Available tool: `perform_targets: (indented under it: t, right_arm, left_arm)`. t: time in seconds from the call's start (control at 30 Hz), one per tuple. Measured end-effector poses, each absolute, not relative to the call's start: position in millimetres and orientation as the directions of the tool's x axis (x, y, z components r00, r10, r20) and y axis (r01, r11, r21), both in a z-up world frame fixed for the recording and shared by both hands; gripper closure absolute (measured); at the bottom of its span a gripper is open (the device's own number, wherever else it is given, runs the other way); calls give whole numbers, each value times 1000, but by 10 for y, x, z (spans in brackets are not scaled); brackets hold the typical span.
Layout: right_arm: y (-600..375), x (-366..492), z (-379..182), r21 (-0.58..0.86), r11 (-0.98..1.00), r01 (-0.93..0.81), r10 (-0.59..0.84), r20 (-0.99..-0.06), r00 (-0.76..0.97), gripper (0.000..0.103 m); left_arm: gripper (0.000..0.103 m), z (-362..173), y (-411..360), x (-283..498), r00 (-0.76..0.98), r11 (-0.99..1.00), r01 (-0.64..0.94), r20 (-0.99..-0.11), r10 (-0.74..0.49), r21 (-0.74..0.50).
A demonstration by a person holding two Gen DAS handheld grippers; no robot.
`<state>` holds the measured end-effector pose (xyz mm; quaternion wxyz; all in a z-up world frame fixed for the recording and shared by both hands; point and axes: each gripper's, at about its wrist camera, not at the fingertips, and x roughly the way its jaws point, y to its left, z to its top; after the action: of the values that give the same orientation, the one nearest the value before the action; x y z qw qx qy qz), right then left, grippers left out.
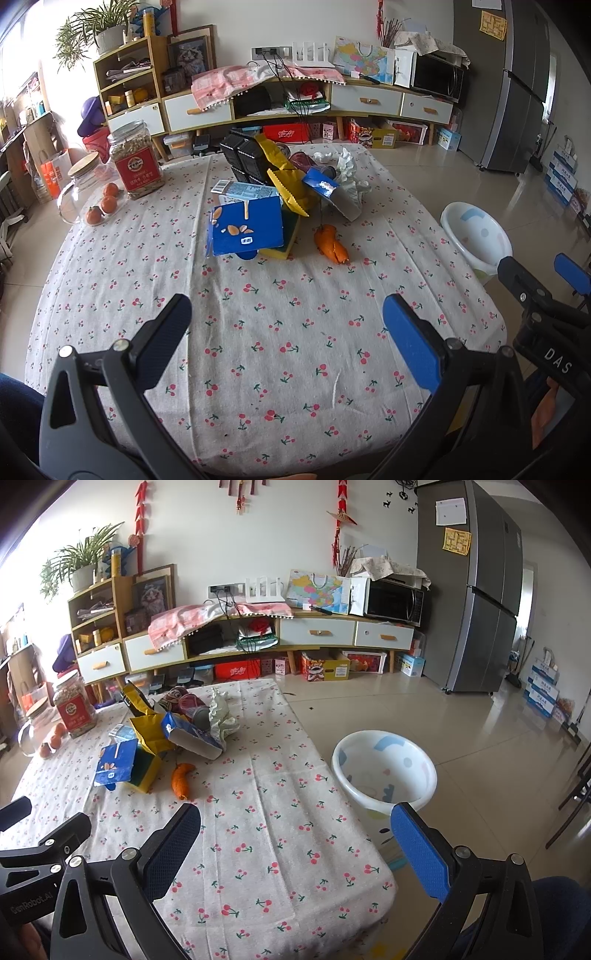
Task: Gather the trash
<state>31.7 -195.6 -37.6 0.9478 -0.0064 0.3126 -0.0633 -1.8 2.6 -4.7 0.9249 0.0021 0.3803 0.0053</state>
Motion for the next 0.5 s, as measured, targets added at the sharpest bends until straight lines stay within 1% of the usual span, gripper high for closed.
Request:
perform_targets:
  t: [0.17,0.27,0.43,0.5]
  right_arm:
    - [-1956,324,-380,-49,992,113,-120,-593,796,0]
    - [-1952,373,-313,-35,995,90,-93,-596,798,0]
    - [-1987,634,-91,46,999,2,27,-609,793,0]
    - [-2041,823,-34,138,989,-61,134,-619,774,0]
  left_arm:
    - [0,-50,50,23,699,1000,-7,-715,4,-1]
    - [0,4,230,120,690,998,-38,-724,-8,-47]
    - [0,174,463,372,680,995,-66,-733,-9,-73]
    - [0,226,548,532,665,995,-58,-746,-19,-77]
